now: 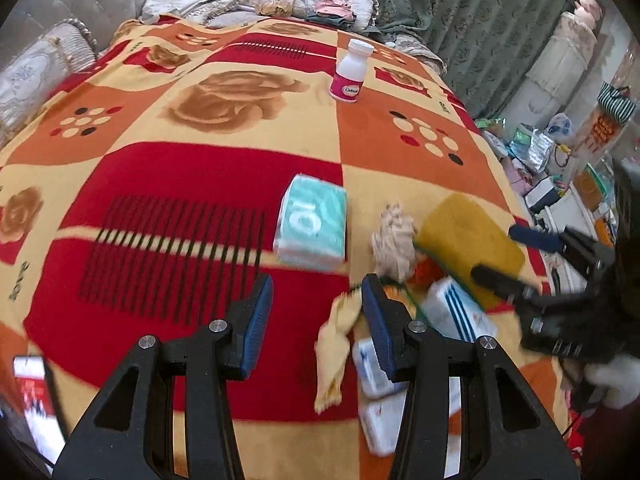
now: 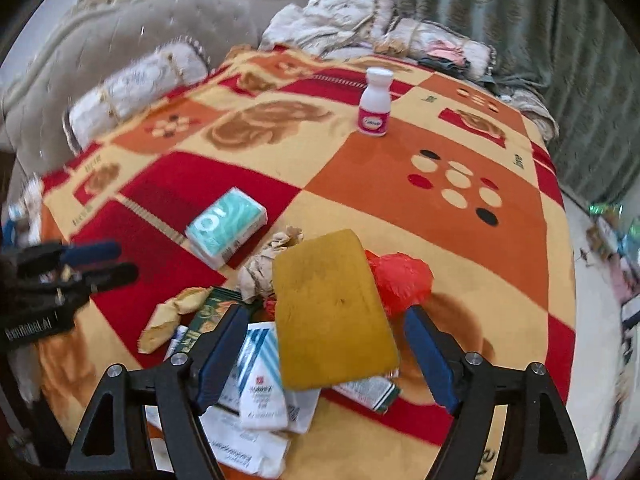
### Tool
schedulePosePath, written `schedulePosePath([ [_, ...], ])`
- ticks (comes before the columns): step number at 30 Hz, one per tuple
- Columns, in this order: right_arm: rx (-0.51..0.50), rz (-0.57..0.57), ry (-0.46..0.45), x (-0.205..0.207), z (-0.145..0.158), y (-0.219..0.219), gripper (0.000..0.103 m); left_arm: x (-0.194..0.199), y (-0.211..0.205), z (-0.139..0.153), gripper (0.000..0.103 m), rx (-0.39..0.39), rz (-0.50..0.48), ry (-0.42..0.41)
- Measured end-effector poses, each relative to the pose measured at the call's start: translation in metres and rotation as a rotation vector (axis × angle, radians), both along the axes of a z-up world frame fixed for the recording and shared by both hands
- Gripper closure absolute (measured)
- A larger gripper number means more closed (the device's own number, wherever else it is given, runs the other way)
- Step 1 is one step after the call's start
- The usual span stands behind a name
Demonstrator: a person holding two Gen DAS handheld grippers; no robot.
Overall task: Collect trash
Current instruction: 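Grasp the yellow sponge with the right tool while the left grasps the teal tissue pack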
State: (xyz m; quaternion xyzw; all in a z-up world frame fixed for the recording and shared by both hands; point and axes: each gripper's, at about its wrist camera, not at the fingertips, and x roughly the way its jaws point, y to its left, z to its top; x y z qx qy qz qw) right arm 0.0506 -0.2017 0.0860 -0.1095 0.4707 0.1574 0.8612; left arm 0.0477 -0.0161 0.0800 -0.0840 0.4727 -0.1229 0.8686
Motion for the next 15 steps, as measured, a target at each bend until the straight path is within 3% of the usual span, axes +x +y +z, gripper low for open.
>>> schedulePosePath([
  [4, -0.009, 0.011, 0.025, 0.007, -0.011, 0.001, 0.025, 0.025, -0.006, -0.009, 0.045, -0.015, -0.031, 0.002],
  [5, -0.006, 0.007, 0.026, 0.007, -0.013, -0.001, 0.025, 0.033, -0.008, -0.013, 0.045, -0.022, -0.041, 0.007],
  [7, -0.002, -0.005, 0.02, 0.006, -0.015, -0.003, 0.043, 0.042, -0.013, -0.02, 0.045, -0.011, -0.051, 0.015],
  [11, 0.038, -0.027, 0.006, 0.004, -0.017, -0.011, 0.046, 0.061, -0.025, -0.039, 0.045, 0.075, -0.054, 0.039],
  [15, 0.061, -0.03, -0.018, -0.001, -0.012, -0.014, 0.048, 0.071, -0.029, -0.052, 0.045, 0.111, -0.047, 0.068],
])
